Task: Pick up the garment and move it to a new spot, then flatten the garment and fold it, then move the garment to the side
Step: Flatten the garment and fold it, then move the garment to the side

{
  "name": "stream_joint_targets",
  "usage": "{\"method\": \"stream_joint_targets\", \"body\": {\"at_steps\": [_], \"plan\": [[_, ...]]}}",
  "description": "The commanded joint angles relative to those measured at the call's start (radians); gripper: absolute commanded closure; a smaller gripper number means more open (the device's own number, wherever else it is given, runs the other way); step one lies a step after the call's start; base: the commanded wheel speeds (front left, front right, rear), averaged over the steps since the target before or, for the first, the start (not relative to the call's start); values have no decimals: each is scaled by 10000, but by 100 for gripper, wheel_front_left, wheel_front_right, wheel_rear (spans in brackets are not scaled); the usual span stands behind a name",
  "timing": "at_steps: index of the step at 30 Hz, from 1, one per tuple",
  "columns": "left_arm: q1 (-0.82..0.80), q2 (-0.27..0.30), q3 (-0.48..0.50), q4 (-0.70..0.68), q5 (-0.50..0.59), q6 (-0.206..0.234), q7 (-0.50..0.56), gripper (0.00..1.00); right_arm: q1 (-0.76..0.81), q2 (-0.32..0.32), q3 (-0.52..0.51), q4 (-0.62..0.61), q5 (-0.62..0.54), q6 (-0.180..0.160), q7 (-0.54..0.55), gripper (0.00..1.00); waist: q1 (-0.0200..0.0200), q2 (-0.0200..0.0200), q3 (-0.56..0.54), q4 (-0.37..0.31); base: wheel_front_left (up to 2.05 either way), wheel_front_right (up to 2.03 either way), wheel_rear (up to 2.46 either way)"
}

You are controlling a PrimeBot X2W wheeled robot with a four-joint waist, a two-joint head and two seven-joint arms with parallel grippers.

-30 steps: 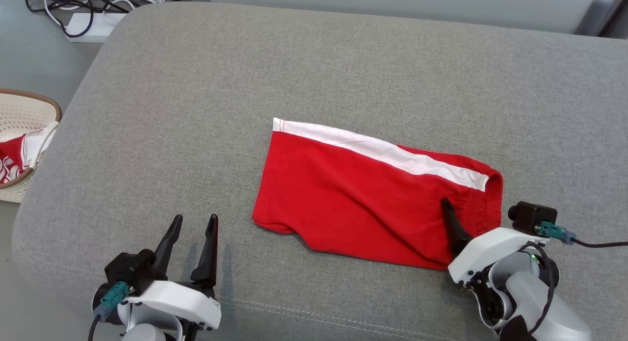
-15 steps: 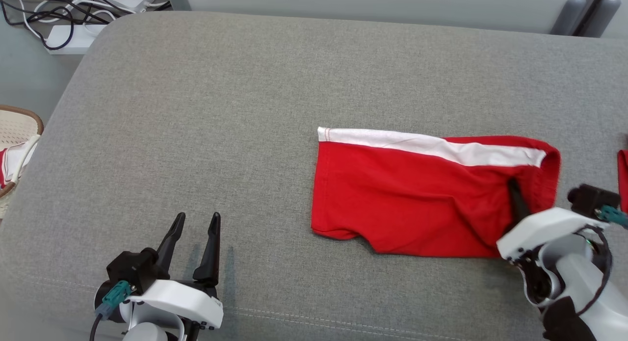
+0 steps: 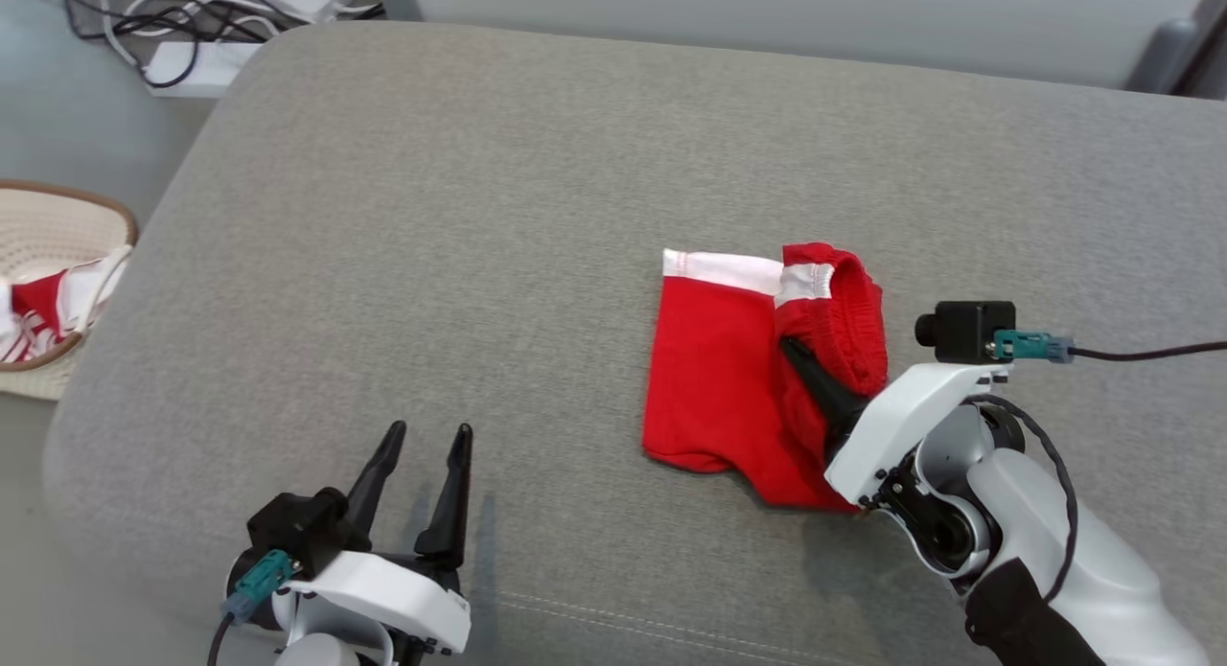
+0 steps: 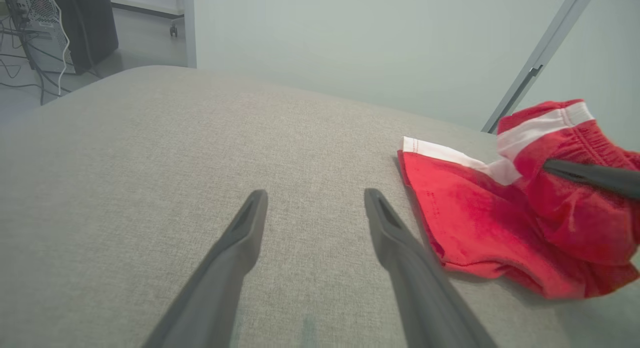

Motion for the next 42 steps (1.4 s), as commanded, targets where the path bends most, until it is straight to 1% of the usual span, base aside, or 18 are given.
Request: {"method": "stream_joint_targets", "body": {"at_steps": [1, 7, 8, 9, 10, 14, 18, 20, 21, 22, 25, 27, 31, 34, 42], "plan": [[-230, 101, 174, -262, -133, -71, -59, 0, -345, 160, 165, -114, -59, 44, 11, 100, 0, 0, 12, 296, 0, 0, 0], [-98, 101, -216, -329, -314, -71, -59, 0, -884, 284, 214, 1085, -221, 44, -321, 100, 0, 0, 73, 1174, 0, 0, 0], [-68, 101, -251, -305, -318, -71, -59, 0, -974, 291, 234, 1330, -297, 44, -383, 77, 0, 0, 86, 1311, 0, 0, 0], [-37, 101, -264, -279, -316, -71, -59, 0, -1054, 321, 243, 1562, -335, 44, -436, 51, 0, 0, 96, 1436, 0, 0, 0], [-7, 101, -263, -255, -311, -71, -59, 0, -1129, 362, 207, 1776, -330, 44, -518, 0, 0, 0, 101, 1552, 0, 0, 0], [125, 101, -183, -245, -274, -71, -59, 0, -1475, 562, 164, 2258, -254, 44, -816, 0, 0, 0, 101, 1784, 0, 0, 0], [240, 101, 46, -279, -218, -71, -59, 0, -1836, 479, -19, 2117, -46, 44, -1307, 0, 0, 0, 35, 1653, 0, 0, 0], [248, 101, 175, -344, -198, -71, -59, 0, -1937, 258, -324, 1918, 141, 44, -1711, 0, 0, 0, -8, 1500, 0, 0, 0], [244, 101, 236, -429, -162, -71, -59, 0, -1900, -112, -729, 1795, 293, 44, -2153, 0, 0, 0, -54, 1325, 0, 0, 0], [235, 101, 239, -470, -139, -71, -59, 0, -1798, -303, -950, 1794, 393, 44, -2295, 0, 0, 0, -75, 1235, 0, 0, 0], [204, 101, 237, -560, -95, -71, -59, 0, -1247, -772, -1450, 1994, 649, 44, -2476, 0, 0, 0, -99, 975, 0, 0, 0], [157, 101, 181, -610, -68, -71, -59, 0, -782, -923, -1471, 2132, 690, 44, -2443, 0, 0, 0, -58, 858, 0, 0, 0], [44, 101, 73, -696, -12, -71, -59, 0, 91, -779, -1358, 2064, 1077, 44, -2283, 0, 0, 0, 61, 789, 0, 0, 0], [-35, 101, 9, -847, 364, -71, -59, 0, 477, -586, -1151, 1941, 1305, 44, -2182, 0, 0, 0, 156, 818, 0, 0, 0], [-82, 101, 11, -936, 481, -71, -59, 0, 605, -278, -639, 1883, 1617, 44, -1996, 0, 0, 0, 239, 1157, 0, 0, 0]]}}
